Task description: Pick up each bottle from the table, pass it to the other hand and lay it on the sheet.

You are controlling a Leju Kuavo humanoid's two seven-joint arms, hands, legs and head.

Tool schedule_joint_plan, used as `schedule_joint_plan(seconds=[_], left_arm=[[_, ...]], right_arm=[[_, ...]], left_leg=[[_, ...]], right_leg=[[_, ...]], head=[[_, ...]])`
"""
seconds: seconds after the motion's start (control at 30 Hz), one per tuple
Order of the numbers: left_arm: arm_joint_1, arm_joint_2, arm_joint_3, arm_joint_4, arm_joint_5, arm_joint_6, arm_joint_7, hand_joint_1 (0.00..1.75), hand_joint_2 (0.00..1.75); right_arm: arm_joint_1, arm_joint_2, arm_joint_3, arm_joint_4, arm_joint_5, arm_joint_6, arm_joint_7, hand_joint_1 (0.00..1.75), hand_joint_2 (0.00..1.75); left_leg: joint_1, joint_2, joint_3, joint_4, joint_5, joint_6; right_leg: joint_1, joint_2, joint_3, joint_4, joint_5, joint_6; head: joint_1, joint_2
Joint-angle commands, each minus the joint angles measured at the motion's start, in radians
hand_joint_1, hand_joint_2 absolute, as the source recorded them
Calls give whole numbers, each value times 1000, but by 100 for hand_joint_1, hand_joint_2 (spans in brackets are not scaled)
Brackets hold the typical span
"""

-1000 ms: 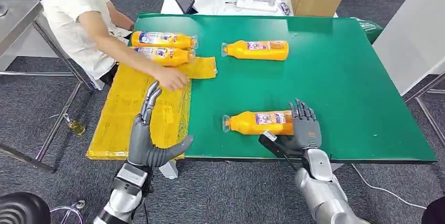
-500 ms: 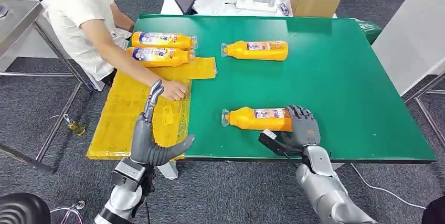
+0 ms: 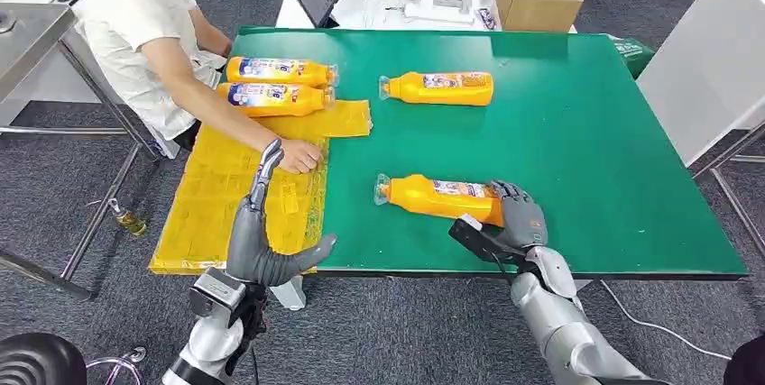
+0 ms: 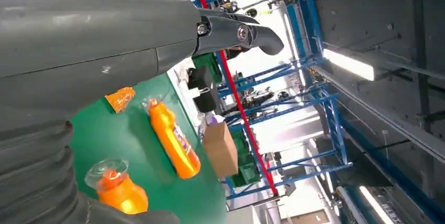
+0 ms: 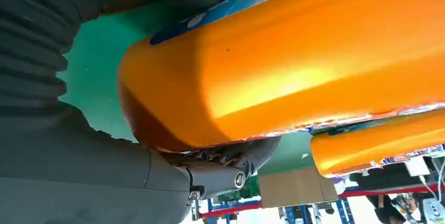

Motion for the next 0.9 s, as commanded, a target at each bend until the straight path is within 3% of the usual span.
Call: schedule_joint_plan(seconds=[0.03,0.3,0.4,0.6,0.73,0.77,0.8,0.83,0.9], left_arm=[[-17,5,-11,48,2,-3,4,0,175],[-17,5,-11,48,2,-3,4,0,175],[-3,-8,7,53,41,-16,17,0,175],[46,-69,52,111,415,-213,201,0,175],[82,-91,6,180,463,-173,234,0,175],[73,-87,-26,225,601,-220,350,0,175],[73,-87,-26,225,601,-220,350,0,175],[59,-84,-54,258,628,-216,326,0,175],[39,-71,-81,264,664,-190,307,0,175]], right_arm=[[30,18,-32,80,-3,34,0,175,175],[30,18,-32,80,-3,34,0,175,175],[56,41,-87,42,-189,151,-107,175,175],[163,95,-82,-167,-439,159,-258,175,175],[292,144,72,-509,-630,173,-249,169,175],[354,174,275,-675,-751,185,-258,173,175],[354,174,275,-675,-751,185,-258,171,175],[349,252,351,-632,-714,115,-240,173,175],[323,265,450,-577,-765,23,-238,173,175]], left_leg=[[1,-1,3,-2,0,1],[1,-2,4,-2,0,1],[1,-1,5,-3,0,2],[1,-1,6,-3,0,1],[1,2,5,-3,-2,1],[0,2,4,-2,-2,1],[0,2,4,-2,-2,1],[0,3,2,-1,-2,1],[1,8,0,-1,-3,0]], right_leg=[[2,-3,4,-2,0,-3],[2,-3,5,-3,-1,-3],[2,-4,6,-4,-1,-4],[2,-2,6,-4,0,-4],[1,0,5,-3,-1,-4],[1,1,4,-2,-1,-3],[1,1,3,-2,-2,-3],[1,2,2,-1,-2,-3],[2,7,0,0,-1,-4]], head=[[0,0],[0,0],[0,0],[0,0],[0,0],[0,0],[0,0],[-1,0],[0,0]])
